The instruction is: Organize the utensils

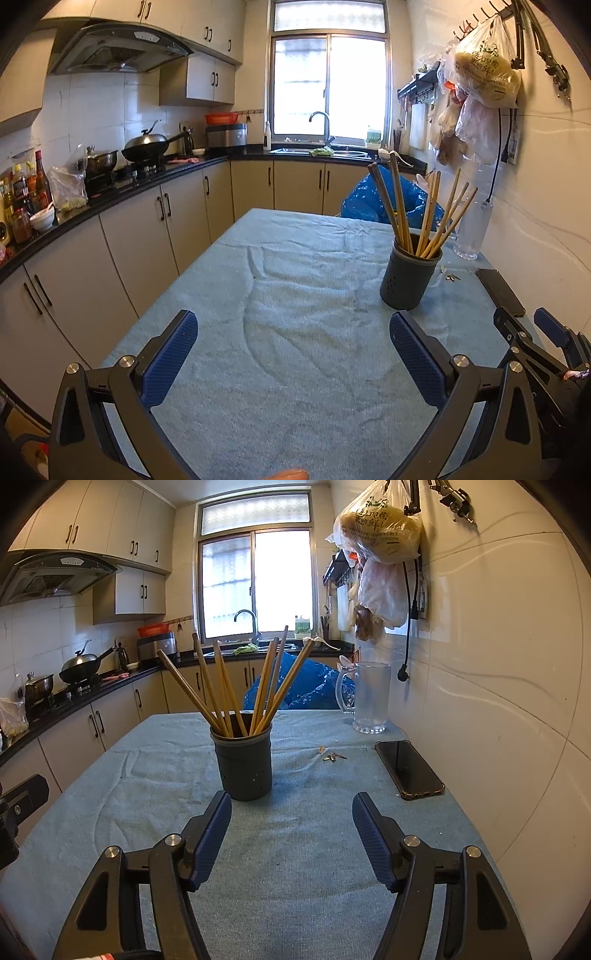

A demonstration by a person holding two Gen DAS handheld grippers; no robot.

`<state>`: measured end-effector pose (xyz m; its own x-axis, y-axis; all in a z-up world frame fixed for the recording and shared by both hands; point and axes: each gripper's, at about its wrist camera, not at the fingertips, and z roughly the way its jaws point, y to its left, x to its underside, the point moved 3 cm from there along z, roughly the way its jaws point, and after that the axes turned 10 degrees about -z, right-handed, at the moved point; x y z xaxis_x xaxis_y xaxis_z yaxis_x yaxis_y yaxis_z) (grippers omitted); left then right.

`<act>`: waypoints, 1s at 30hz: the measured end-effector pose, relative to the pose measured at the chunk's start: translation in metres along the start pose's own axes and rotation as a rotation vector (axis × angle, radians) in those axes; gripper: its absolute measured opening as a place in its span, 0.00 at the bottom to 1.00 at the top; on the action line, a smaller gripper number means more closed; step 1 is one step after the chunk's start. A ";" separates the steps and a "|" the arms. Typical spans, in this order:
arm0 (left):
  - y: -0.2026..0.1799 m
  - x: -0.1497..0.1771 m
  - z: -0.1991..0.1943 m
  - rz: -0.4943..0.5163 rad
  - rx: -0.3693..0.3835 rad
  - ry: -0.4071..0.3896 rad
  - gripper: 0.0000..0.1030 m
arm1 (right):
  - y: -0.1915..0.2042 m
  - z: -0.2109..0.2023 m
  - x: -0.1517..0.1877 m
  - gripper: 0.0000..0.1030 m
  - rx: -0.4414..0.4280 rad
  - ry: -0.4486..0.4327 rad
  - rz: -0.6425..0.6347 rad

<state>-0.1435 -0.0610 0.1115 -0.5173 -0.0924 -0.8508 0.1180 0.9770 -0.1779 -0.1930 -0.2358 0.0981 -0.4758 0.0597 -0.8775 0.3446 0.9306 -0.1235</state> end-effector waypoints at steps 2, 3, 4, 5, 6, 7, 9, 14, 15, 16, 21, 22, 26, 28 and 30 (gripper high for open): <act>0.001 0.001 0.002 -0.006 -0.001 0.011 1.00 | 0.000 0.000 0.000 0.70 0.000 -0.001 0.000; 0.001 0.002 0.001 -0.007 -0.002 0.014 1.00 | 0.000 0.000 0.000 0.70 0.000 0.000 -0.001; 0.001 0.002 0.002 -0.007 -0.004 0.018 1.00 | 0.000 0.000 0.000 0.71 -0.001 0.000 -0.001; 0.001 0.003 0.002 -0.007 -0.006 0.020 1.00 | 0.000 0.000 0.000 0.71 -0.001 0.001 -0.001; 0.001 0.003 0.002 -0.006 -0.006 0.021 1.00 | 0.000 0.000 0.000 0.71 -0.002 0.002 -0.002; 0.001 0.004 0.002 -0.004 -0.005 0.023 1.00 | 0.000 0.000 0.001 0.71 -0.002 0.002 -0.003; 0.001 0.004 0.002 -0.003 -0.005 0.026 1.00 | 0.000 0.000 0.001 0.71 -0.003 0.003 -0.004; 0.001 0.006 0.005 0.000 -0.017 0.041 1.00 | 0.000 0.001 0.002 0.71 -0.003 0.005 -0.007; 0.001 0.006 0.005 0.000 -0.019 0.044 1.00 | 0.000 0.001 0.003 0.71 -0.003 0.006 -0.007; 0.002 0.007 0.006 0.001 -0.021 0.048 1.00 | 0.000 0.001 0.003 0.71 -0.003 0.007 -0.007; 0.001 0.008 0.008 0.006 -0.023 0.056 1.00 | 0.000 0.001 0.004 0.72 -0.003 0.007 -0.007; 0.001 0.009 0.008 0.007 -0.023 0.058 1.00 | 0.001 0.001 0.004 0.72 -0.003 0.007 -0.007; 0.001 0.009 0.009 0.006 -0.022 0.063 1.00 | 0.001 0.001 0.004 0.72 -0.002 0.008 -0.007; 0.001 0.010 0.010 0.004 -0.022 0.066 1.00 | 0.001 0.001 0.004 0.72 -0.004 0.008 -0.007; 0.002 0.010 0.010 0.003 -0.022 0.069 1.00 | 0.001 0.001 0.004 0.73 -0.004 0.008 -0.009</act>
<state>-0.1398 -0.0623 0.0974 -0.5742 -0.0763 -0.8152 0.1020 0.9812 -0.1637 -0.1939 -0.2352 0.0940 -0.4855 0.0547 -0.8725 0.3376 0.9324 -0.1294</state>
